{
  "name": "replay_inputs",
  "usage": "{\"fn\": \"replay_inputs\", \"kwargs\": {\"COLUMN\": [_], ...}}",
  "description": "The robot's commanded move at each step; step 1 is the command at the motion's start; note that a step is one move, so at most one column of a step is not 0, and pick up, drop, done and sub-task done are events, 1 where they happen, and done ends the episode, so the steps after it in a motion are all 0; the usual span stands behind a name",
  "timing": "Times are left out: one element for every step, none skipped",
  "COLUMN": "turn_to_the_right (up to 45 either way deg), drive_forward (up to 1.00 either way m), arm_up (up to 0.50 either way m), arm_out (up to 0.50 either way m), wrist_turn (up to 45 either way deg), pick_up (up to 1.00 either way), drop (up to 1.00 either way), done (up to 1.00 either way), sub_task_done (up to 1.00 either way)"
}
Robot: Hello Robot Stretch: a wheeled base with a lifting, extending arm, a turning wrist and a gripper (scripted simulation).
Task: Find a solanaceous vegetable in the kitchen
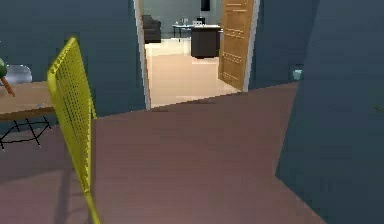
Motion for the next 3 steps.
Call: {"fn": "replay_inputs", "kwargs": {"turn_to_the_right": [0.0, 0.0, 0.0], "drive_forward": [1.0, 1.0, 1.0], "arm_up": [0.0, 0.0, 0.0], "arm_out": [0.0, 0.0, 0.0], "wrist_turn": [0.0, 0.0, 0.0], "pick_up": [0.0, 0.0, 0.0], "drop": [0.0, 0.0, 0.0], "done": [0.0, 0.0, 0.0], "sub_task_done": [0.0, 0.0, 0.0]}}
